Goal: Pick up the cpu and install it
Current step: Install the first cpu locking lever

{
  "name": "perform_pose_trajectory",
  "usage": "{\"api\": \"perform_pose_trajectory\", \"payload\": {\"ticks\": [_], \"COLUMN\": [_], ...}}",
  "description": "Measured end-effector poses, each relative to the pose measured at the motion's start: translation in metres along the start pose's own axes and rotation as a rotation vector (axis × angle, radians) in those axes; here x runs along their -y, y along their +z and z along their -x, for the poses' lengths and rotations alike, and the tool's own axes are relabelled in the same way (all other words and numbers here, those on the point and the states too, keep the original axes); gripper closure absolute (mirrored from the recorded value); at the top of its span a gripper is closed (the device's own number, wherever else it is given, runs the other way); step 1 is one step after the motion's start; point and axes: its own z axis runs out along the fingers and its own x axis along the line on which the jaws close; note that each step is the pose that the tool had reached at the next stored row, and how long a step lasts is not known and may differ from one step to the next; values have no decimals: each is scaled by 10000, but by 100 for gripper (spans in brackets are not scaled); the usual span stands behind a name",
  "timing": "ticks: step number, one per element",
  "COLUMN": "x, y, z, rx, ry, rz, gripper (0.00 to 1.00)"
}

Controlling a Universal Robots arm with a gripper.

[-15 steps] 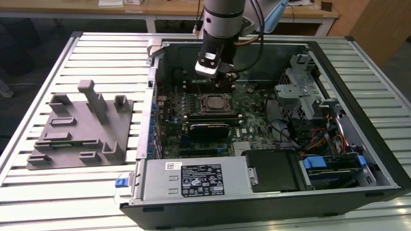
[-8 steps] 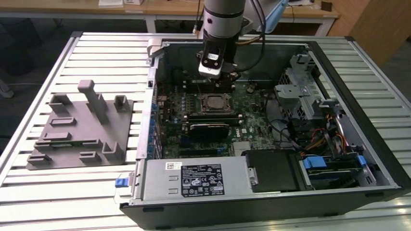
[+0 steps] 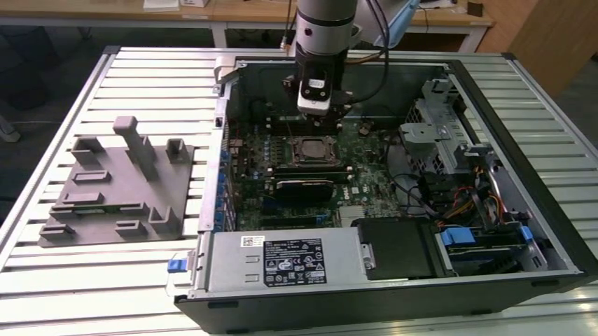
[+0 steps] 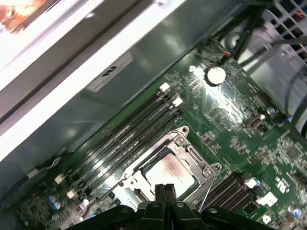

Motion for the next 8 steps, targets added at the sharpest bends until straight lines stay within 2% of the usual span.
{"api": "perform_pose_trajectory", "payload": {"ticks": [8], "x": [0], "y": [3], "z": [0], "rx": [-43], "ry": [-1467], "rz": [-25], "gripper": [89]}}
